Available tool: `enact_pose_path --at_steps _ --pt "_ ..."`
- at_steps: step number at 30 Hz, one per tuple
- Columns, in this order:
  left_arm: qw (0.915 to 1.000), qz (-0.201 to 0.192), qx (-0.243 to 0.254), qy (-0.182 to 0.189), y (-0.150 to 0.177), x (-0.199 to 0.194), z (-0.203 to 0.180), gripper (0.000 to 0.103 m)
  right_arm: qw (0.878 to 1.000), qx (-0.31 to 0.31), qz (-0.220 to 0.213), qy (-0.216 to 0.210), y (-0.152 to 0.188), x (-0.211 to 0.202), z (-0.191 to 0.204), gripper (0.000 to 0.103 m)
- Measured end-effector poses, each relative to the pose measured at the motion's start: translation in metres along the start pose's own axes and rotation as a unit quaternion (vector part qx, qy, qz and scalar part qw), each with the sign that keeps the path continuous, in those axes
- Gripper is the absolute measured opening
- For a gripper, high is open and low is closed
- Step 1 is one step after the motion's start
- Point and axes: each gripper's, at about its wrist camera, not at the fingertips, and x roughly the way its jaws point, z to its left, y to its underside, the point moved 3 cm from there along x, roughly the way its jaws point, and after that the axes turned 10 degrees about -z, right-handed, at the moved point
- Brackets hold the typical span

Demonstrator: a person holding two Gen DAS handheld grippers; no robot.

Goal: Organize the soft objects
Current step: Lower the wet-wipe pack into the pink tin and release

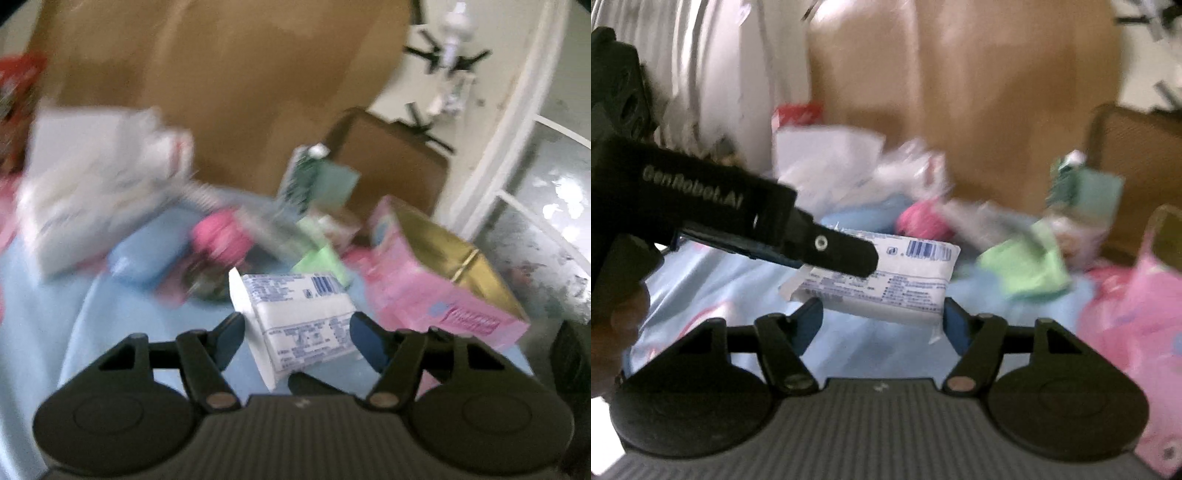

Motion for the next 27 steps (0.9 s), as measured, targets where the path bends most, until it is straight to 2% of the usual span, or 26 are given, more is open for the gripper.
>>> enact_pose_path --at_steps 7,14,16,20,23,27 --pt "0.9958 -0.010 0.066 0.063 -0.034 0.059 -0.083 0.064 0.993 0.001 -0.057 0.106 -0.024 -0.031 -0.068 0.072" --pt "0.9850 -0.013 0.115 0.128 -0.039 0.123 -0.167 0.064 0.975 0.035 -0.079 0.204 -0.024 -0.068 -0.148 0.072" --pt "0.9823 -0.014 0.132 0.132 -0.034 0.141 -0.185 0.071 0.970 0.050 -0.074 0.226 -0.020 -0.071 -0.170 0.072" --pt "0.9819 -0.006 0.148 0.118 -0.021 0.156 -0.197 0.073 0.955 0.082 -0.027 0.284 -0.006 -0.062 -0.205 0.075" --pt "0.9835 -0.012 0.136 0.119 -0.020 0.142 -0.181 0.076 0.955 0.107 -0.039 0.276 -0.002 -0.066 -0.203 0.075" --pt "0.9876 -0.031 0.115 0.102 -0.026 0.112 -0.145 0.079 0.958 0.084 -0.062 0.266 -0.007 -0.064 -0.180 0.075"
